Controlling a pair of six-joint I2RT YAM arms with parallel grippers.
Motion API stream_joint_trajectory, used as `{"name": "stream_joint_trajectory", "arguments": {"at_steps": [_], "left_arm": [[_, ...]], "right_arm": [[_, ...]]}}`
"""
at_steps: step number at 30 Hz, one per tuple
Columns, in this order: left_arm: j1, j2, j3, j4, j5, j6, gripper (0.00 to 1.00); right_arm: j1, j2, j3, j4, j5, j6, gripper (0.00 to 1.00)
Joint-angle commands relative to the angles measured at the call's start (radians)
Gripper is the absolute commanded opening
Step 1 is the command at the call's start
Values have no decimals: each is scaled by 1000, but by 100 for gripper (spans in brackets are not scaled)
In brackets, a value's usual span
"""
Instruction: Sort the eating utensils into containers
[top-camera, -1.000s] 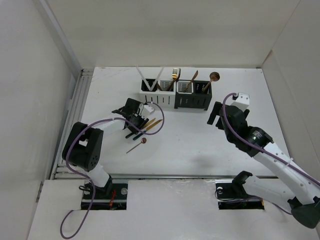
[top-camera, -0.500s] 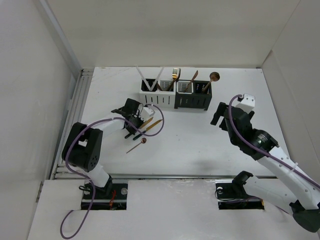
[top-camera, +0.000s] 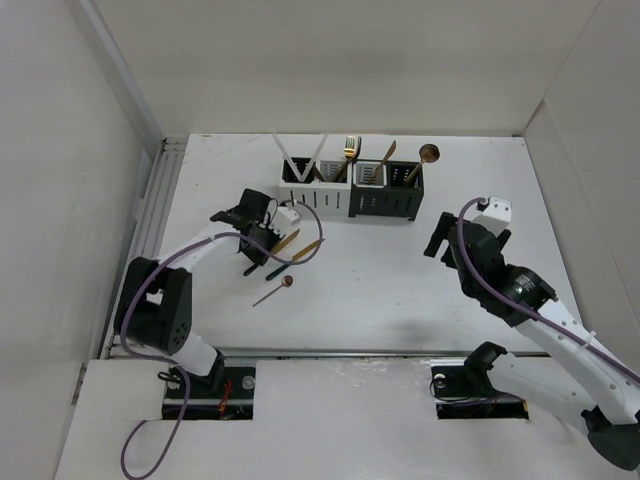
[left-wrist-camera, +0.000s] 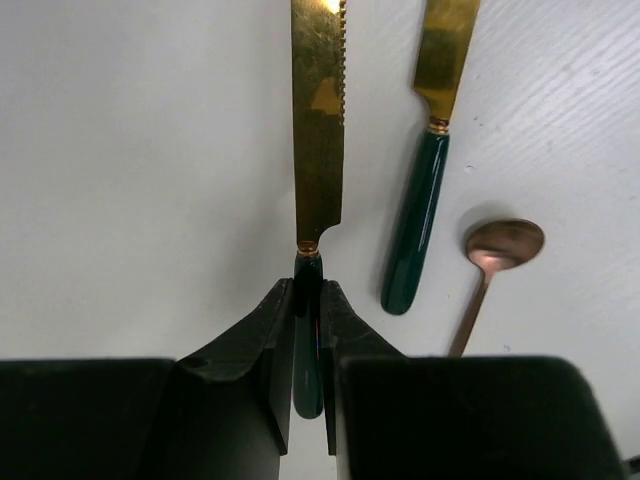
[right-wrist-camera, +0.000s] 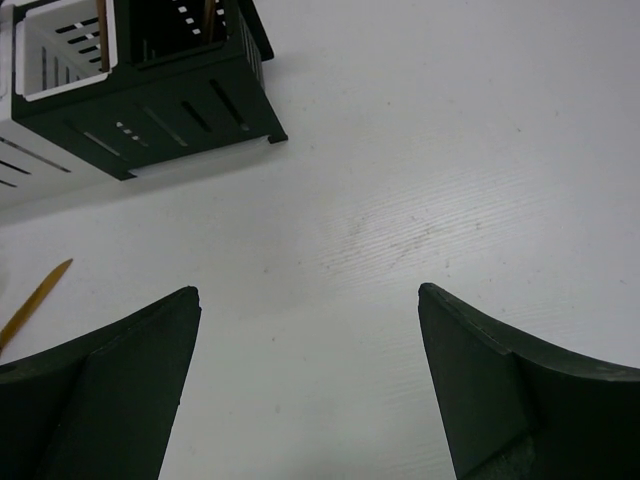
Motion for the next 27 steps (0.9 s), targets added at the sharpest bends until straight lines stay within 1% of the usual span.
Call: {"name": "stream_joint_trajectory", "arguments": {"at_steps": [1,3,4,7,9,10,11,12,13,14,16,17,18,20,21,22,24,25,27], "left_arm": [[2,-150,89,-56,41,19,0],[2,-223,103,-83,70,46,0],[2,-246,103,-83,97,64,0],[2,-331,146,-67,153,78,0],[2,-357,177,-18,206,23,0],[2,-357,191,53,223,-8,0],[-18,-357,208,93,263,-40,0],[-30,-348,252,136,277,-103,0],[-46,-331,276,180,277,-132,0],[-70,-287,299,282,289,-163,0],[-87,-225,372,392,328,-213,0],[-108,-149,426,488,337,-247,0],[-121,-107,427,525,347,-256,0],[-141,-21,528,587,358,-275,0],[-155,64,565,627,358,-298,0],[-155,104,632,650,381,-313,0],[-164,208,685,731,381,-348,0],[-164,238,701,763,394,-377,0],[-173,293,735,840,403,-390,0]], "right_arm": [[7,-9,-10,58,32,-9,94],[7,-9,-30,98,32,-21,94],[7,-9,-30,112,32,-30,96],[7,9,-20,193,-12,-82,96],[7,35,9,254,-21,-102,97],[7,63,9,277,-32,-128,99],[-10,80,24,300,-43,-145,99],[-50,100,45,320,-81,-159,99],[-74,120,56,346,-105,-168,99],[-100,161,67,357,-133,-181,99],[-172,199,88,380,-205,-181,99],[-194,232,88,380,-239,-181,99],[-211,245,98,390,-239,-190,99],[-254,272,107,390,-273,-190,99],[-263,291,118,381,-282,-190,99],[-274,301,118,371,-291,-190,99],[-285,324,144,341,-291,-190,99],[-285,324,144,327,-291,-190,99],[-285,335,158,289,-264,-190,99]]}}
